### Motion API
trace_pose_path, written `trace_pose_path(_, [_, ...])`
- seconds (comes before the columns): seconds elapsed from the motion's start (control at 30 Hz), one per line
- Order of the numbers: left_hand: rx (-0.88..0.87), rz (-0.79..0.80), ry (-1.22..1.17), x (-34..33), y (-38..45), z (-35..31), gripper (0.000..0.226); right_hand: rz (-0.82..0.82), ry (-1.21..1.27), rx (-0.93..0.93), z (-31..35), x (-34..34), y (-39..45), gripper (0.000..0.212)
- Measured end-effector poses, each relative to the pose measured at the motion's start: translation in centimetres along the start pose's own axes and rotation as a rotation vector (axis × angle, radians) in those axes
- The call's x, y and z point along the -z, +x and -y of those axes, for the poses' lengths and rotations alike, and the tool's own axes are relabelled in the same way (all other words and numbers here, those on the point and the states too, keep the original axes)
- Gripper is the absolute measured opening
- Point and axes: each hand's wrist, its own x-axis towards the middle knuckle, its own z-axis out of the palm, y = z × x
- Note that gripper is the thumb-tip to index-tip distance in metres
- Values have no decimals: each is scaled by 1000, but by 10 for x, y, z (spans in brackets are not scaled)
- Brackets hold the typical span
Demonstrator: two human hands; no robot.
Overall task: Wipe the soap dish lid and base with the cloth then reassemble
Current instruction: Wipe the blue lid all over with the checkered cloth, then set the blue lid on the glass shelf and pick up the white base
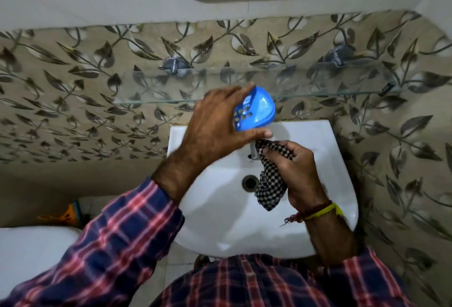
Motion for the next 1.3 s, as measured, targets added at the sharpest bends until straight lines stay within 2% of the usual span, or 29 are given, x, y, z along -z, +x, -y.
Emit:
trace_pose_path(0.27, [-153, 44, 160, 4, 77, 30, 104, -22, 34, -32, 6, -16, 13, 3])
trace_pose_path(0.4, [-195, 43, 158, -6, 87, 38, 98, -61, 41, -2, 13, -24, 26, 4])
trace_pose_path(0.67, [-193, 83, 86, -9, 100, 51, 111, -92, 63, -3, 5, -27, 34, 5])
trace_pose_path(0.73, [-208, -18, 88, -5, 96, 48, 119, -91, 54, -15, -1, -29, 33, 7])
trace_pose_path(0.8, [-241, -214, 34, -2, 83, 44, 112, -88, 36, -32, -6, -30, 31, 8])
trace_pose_path(0.9, [-318, -504, -51, -17, 42, 44, 69, -77, 7, -36, -13, -31, 28, 11])
trace_pose_path(1.0, [-284, -615, -33, -54, 1, 58, 40, -95, -19, -23, -17, -32, 25, 8])
trace_pose_path(1.07, [-211, -600, -29, -78, -17, 73, 29, -97, -22, -22, -19, -34, 23, 6])
trace_pose_path(1.13, [-38, -518, -82, -101, -31, 93, 24, -92, -31, -30, -23, -35, 21, 7])
trace_pose_path(1.2, [307, -471, -251, -122, -42, 120, 32, -98, -46, -47, -27, -34, 19, 8])
trace_pose_path(1.3, [882, -400, -561, -138, -47, 154, 62, -99, -46, -64, -27, -32, 15, 7])
